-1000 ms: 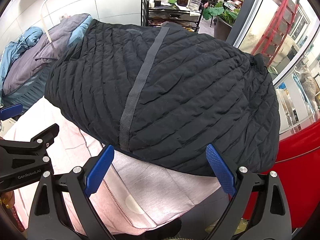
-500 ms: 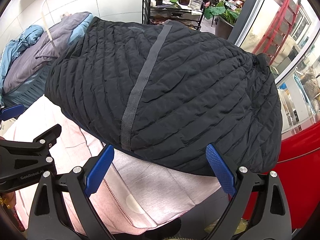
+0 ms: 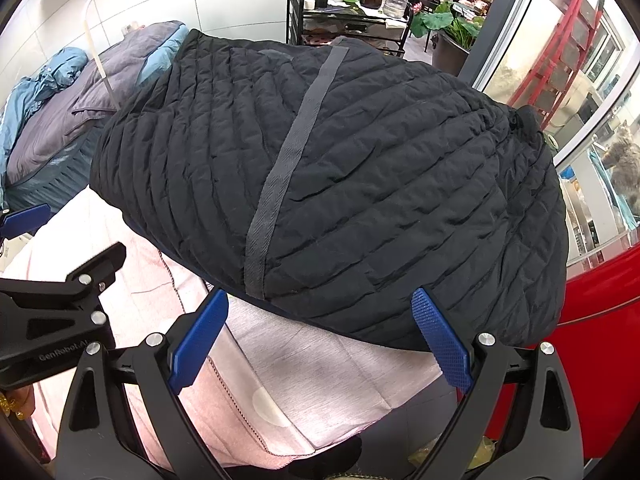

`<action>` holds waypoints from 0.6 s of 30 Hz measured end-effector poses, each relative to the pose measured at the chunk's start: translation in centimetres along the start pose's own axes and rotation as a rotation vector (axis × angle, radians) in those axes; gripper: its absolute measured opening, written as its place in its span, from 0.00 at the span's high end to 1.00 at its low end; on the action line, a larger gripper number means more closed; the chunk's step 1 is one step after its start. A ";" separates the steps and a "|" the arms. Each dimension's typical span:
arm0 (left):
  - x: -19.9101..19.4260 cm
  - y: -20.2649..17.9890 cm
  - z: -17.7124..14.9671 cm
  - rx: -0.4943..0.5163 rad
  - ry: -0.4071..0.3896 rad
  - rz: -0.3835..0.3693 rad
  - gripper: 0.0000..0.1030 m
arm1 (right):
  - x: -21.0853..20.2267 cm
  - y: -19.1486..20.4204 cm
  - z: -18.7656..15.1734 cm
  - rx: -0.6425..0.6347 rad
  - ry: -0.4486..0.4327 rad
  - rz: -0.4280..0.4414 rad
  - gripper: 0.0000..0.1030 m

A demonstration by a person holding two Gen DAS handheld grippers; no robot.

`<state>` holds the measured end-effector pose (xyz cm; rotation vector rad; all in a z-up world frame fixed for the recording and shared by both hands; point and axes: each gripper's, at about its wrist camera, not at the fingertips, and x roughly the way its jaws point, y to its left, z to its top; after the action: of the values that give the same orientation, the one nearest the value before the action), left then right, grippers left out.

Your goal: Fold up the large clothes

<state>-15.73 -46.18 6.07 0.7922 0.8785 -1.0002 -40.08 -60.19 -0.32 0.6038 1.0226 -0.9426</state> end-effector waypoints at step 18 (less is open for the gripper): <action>0.6 -0.2 -0.1 0.023 0.045 0.035 0.06 | -0.2 0.7 0.0 -0.011 -0.001 0.003 0.11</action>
<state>-15.77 -46.41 5.45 0.8498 0.8903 -0.9660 -39.56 -59.78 -0.20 0.5952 1.0254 -0.9343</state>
